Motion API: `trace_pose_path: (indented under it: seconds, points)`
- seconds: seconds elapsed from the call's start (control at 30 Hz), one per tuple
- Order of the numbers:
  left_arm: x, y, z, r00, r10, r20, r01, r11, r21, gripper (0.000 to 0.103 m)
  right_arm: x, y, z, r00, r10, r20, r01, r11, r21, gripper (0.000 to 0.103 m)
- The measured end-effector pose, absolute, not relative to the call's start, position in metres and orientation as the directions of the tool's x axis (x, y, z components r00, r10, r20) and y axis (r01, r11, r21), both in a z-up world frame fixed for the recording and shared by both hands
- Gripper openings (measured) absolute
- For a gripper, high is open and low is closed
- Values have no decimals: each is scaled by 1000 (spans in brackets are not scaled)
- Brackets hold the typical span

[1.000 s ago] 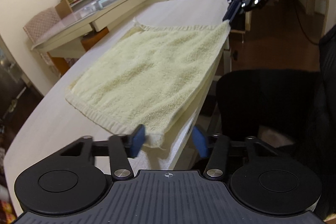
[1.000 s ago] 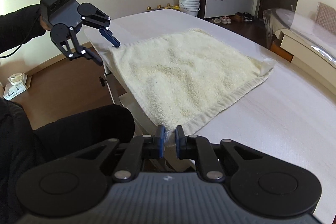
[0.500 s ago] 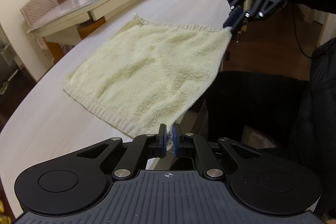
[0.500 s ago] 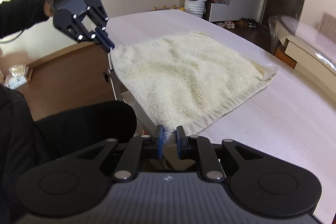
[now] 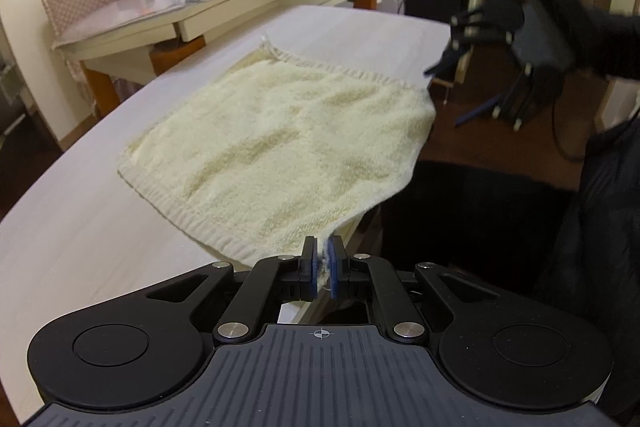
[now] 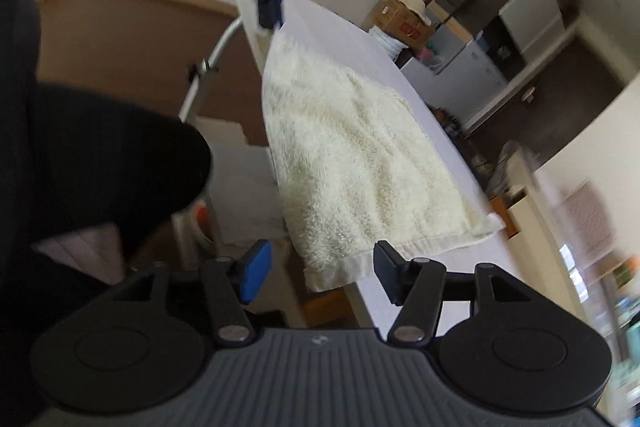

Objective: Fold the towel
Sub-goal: 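Grasp neighbouring towel corners with both grippers and lift the towel edge, then fold the held towel edge over onto the opposite edge with both grippers, release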

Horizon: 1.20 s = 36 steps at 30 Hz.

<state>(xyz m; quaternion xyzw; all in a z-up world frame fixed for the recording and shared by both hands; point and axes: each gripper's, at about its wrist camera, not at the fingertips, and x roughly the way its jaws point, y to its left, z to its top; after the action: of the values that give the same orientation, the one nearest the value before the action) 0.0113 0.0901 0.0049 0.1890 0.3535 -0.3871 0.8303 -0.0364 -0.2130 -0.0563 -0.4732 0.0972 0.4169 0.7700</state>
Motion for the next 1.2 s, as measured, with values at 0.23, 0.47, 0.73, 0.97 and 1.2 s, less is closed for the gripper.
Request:
trace_pose_path:
  seconds: [0.23,0.47,0.73,0.97,1.2]
  points:
    - [12,90,14,445,-531,-721,772,636,8,6,-31,-185,-92,710,533,-461,-615,148,-775,69]
    - [10,91,14,451,-525,-722,764,645,8,6,-21,-188,-90,727,524,-443,-606,189,-772,49]
    - [7,90,8,451,-511,-732,762,647,17,6,-29,-201,-71,737,523,-428,-611,246,-753,23]
    - [2,87,6,468,-489,-736,755,655,45,6,-28,-195,-55,717,547,-432,-639,266,-722,13]
    - [-10,86,12,461,-503,-731,758,652,30,6,-34,-205,-34,662,558,-501,-718,280,-637,13]
